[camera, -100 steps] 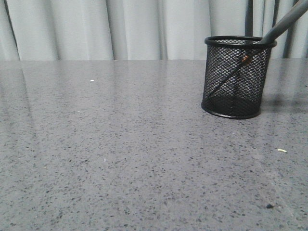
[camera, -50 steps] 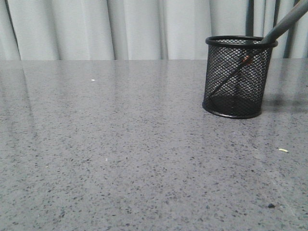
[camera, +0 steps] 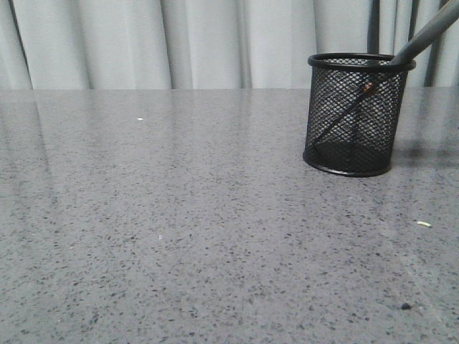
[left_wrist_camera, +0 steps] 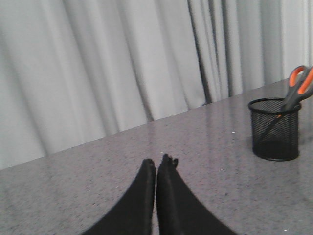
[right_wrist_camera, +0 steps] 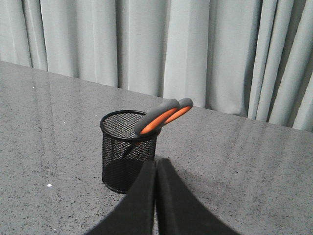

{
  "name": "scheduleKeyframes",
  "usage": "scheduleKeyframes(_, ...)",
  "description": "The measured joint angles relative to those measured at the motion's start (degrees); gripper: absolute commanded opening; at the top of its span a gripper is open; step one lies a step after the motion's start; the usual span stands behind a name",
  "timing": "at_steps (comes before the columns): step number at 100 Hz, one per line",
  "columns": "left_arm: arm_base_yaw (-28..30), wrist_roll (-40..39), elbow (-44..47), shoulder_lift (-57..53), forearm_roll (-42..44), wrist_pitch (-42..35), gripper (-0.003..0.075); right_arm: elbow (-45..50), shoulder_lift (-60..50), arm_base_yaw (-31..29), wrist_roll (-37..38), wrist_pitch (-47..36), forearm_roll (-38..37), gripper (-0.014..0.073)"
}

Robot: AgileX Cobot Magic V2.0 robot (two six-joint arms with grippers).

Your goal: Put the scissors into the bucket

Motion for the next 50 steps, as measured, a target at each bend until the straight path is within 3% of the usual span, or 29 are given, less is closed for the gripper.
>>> scheduleKeyframes(31,22.30,0.78,15.18,0.00,-6.73,-9.04,-0.0020,0.00,0.00,0.00,0.00,0.00,0.00,-0.0045)
scheduleKeyframes(50,29.37,0.68,17.31,0.00,-8.86,-9.93,-0.0020,0.00,0.00,0.00,0.00,0.00,0.00,-0.0045)
